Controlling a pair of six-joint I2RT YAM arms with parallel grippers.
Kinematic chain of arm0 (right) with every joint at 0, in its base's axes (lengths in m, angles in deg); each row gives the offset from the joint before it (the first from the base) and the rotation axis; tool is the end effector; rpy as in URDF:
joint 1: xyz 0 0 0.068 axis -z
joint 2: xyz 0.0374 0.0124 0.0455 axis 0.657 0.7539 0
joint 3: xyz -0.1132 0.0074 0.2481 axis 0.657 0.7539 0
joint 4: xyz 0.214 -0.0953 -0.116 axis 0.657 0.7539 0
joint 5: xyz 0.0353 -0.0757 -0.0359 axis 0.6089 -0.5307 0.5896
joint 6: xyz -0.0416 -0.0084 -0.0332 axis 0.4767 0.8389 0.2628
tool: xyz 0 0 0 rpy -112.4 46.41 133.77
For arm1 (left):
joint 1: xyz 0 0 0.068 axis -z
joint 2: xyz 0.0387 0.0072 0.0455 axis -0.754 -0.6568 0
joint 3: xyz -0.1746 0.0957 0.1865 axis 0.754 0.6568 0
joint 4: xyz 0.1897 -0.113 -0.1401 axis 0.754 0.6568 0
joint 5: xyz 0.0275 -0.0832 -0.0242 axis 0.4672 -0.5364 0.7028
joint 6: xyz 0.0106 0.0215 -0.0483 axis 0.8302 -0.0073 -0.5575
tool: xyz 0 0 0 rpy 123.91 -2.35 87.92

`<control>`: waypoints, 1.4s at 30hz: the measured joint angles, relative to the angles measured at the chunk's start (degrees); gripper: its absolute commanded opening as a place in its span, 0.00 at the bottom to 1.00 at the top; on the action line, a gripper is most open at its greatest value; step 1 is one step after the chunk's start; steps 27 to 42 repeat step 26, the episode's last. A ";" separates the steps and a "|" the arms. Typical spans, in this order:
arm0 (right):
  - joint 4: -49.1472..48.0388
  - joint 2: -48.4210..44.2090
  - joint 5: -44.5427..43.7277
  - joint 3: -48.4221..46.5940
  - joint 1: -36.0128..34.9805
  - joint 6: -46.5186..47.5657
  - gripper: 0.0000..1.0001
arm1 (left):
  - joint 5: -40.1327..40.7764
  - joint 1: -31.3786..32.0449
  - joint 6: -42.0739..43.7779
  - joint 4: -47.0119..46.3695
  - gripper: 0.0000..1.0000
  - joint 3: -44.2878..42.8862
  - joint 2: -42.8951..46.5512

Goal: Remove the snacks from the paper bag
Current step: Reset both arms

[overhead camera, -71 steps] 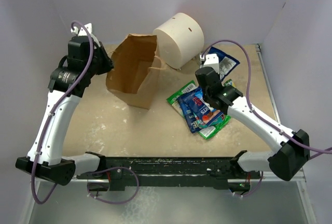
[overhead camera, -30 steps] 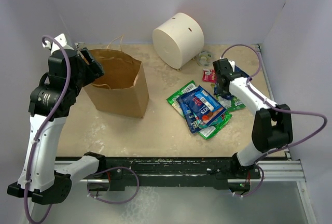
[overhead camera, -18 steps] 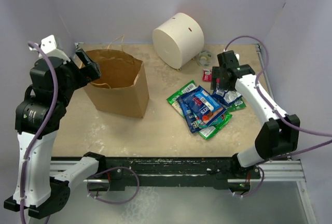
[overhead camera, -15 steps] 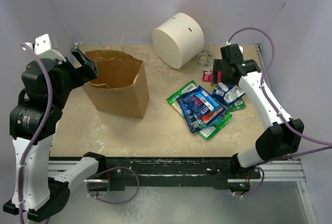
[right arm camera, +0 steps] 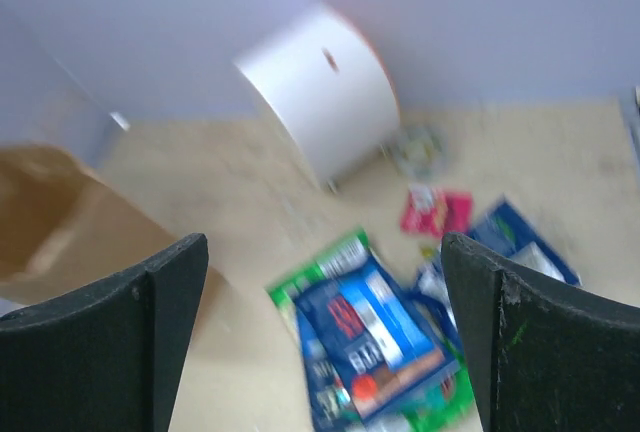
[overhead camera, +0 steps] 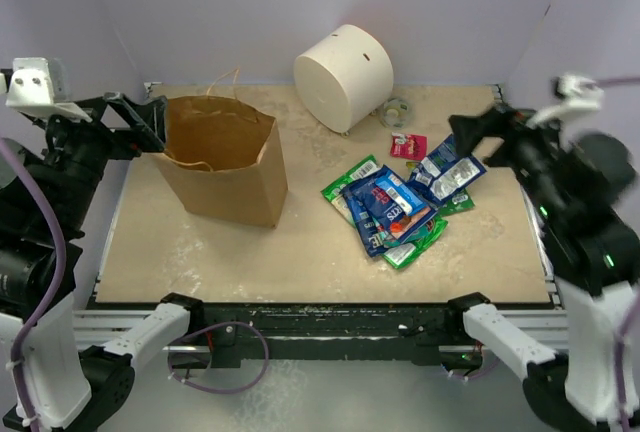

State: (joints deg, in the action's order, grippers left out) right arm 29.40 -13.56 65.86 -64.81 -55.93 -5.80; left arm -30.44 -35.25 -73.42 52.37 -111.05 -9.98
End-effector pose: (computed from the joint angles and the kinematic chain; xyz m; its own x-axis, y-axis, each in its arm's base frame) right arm 0.1381 0.0333 0.5202 -0.1278 0.2636 -0.9561 -0.1378 0.9500 0.2804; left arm 0.0736 -0.0128 0.5687 0.0333 -0.2331 -0.9719 0.1101 0.9674 -0.2282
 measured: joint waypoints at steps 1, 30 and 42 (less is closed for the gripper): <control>-2.51 -3.52 0.57 -0.11 -0.07 -0.79 0.99 | -0.39 -0.07 1.01 -0.33 0.99 -0.98 -0.09; 1.42 -14.10 -2.40 -5.95 0.17 -16.46 0.99 | -7.58 -0.07 -0.24 2.40 0.99 -1.01 3.34; 1.42 -14.10 -2.40 -5.95 0.17 -16.46 0.99 | -7.58 -0.07 -0.24 2.40 0.99 -1.01 3.34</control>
